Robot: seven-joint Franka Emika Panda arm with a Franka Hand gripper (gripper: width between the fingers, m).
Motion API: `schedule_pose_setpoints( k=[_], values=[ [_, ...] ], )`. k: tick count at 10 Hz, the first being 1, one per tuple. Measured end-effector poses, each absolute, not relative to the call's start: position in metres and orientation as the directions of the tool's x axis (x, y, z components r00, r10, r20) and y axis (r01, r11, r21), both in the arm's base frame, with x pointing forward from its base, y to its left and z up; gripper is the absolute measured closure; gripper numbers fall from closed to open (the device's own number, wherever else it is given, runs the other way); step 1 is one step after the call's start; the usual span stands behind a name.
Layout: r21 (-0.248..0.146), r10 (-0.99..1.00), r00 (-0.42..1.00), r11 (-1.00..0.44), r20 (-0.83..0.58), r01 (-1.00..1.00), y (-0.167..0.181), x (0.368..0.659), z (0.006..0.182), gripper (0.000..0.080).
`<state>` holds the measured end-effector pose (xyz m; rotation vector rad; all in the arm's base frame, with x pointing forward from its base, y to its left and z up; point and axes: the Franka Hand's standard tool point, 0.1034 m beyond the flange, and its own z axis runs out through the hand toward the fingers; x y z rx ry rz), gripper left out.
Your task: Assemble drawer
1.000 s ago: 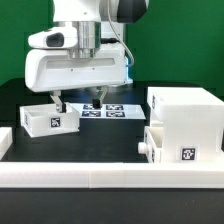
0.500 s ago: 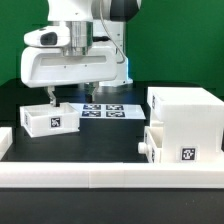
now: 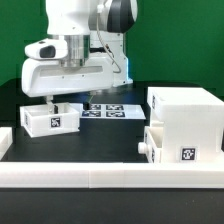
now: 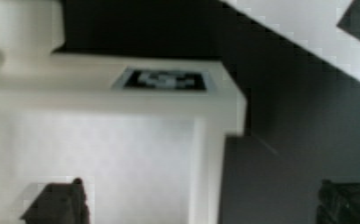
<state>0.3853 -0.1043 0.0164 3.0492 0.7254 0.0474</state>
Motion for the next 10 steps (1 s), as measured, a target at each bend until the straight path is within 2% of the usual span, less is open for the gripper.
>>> schedule_pose_setpoints(
  k=[2,5,7,8,9,10],
  values=[
    [0.003,0.447,0.895,-0.895,0.013,0.447,-0.1088,0.3765,0.0065,0.0151],
    [0.0,0.451,0.893,-0.893,0.011,0.451,-0.1065,0.3759,0.0051,0.0177],
    [0.001,0.453,0.891,-0.891,0.012,0.453,-0.1057,0.3771,0.0054,0.0532],
    [0.001,0.453,0.891,-0.891,0.012,0.453,-0.106,0.3773,0.0054,0.0532],
    [0.001,0.453,0.891,-0.891,0.012,0.453,-0.106,0.3773,0.0054,0.0667],
    [0.001,0.455,0.89,-0.89,0.012,0.455,-0.1052,0.3775,0.0054,0.0758]
  ],
)
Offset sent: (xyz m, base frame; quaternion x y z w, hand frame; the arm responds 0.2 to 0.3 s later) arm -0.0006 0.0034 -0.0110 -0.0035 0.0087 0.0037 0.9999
